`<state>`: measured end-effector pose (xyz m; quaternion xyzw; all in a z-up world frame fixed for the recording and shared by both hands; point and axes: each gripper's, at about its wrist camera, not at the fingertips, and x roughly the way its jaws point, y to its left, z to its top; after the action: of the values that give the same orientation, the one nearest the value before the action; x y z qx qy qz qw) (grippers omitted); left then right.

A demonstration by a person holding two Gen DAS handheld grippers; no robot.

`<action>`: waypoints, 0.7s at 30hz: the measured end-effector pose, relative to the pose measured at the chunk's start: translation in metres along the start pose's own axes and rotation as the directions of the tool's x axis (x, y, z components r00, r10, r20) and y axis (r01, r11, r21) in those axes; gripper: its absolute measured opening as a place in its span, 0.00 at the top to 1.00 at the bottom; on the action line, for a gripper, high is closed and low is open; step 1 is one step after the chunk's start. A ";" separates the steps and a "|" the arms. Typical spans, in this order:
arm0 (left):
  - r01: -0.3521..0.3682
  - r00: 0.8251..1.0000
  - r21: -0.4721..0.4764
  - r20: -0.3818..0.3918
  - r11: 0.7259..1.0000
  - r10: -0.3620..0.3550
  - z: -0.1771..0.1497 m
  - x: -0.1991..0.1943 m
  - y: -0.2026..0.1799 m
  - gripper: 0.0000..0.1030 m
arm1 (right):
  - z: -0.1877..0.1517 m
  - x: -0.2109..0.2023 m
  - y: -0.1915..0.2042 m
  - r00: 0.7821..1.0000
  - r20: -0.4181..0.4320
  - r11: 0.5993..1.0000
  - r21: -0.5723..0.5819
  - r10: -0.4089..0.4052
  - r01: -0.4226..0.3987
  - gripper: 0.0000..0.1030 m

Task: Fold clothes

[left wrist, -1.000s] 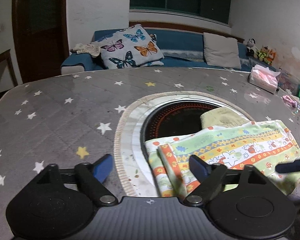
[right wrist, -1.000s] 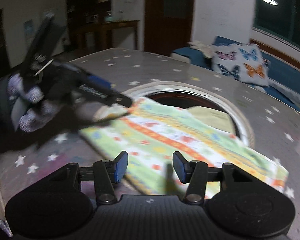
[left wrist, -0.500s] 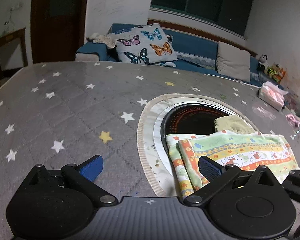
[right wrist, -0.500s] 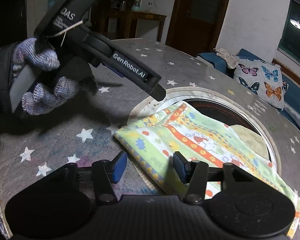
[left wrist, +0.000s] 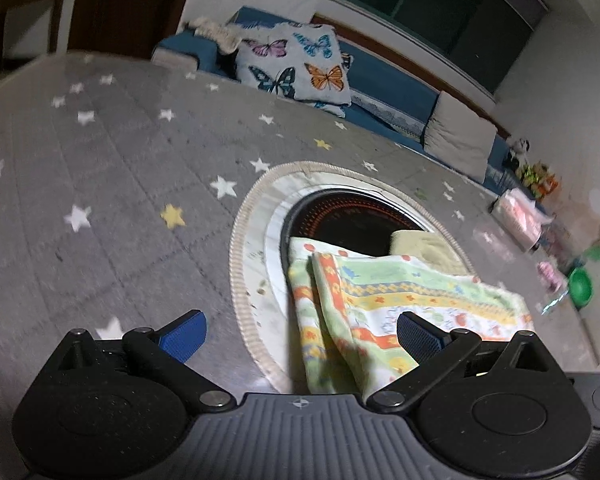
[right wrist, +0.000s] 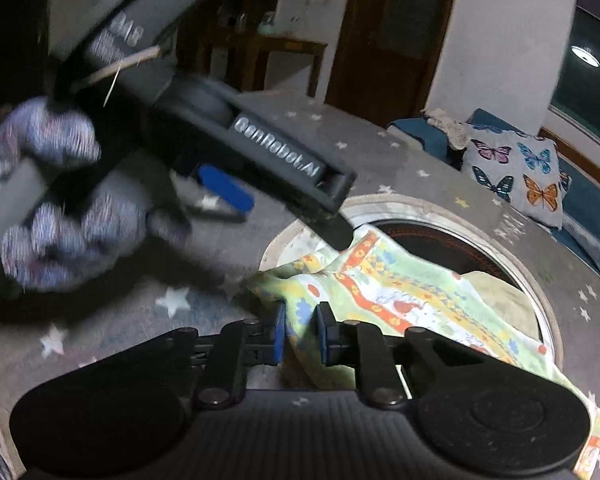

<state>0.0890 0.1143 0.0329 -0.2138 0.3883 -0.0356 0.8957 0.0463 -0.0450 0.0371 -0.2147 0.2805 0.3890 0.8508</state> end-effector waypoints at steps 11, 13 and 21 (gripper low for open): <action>0.166 0.979 -0.252 -0.072 0.953 -0.190 -0.004 0.013 -0.007 0.17 | -0.001 -0.027 -0.017 0.998 0.063 0.997 0.073 0.011 -0.016 0.89; 0.179 0.974 -0.273 -0.085 0.945 -0.209 -0.006 0.019 -0.009 0.31 | -0.002 -0.030 -0.017 0.997 0.070 0.997 0.076 0.016 -0.021 0.89; 0.174 0.972 -0.265 -0.106 0.948 -0.208 -0.014 0.030 -0.012 0.80 | -0.013 -0.041 -0.024 0.996 0.082 0.991 0.119 0.043 -0.053 0.87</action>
<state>0.1011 0.0916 0.0096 -0.3605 0.4257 -0.0864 0.8254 0.0388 -0.0887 0.0572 -0.1403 0.2746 0.3999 0.8631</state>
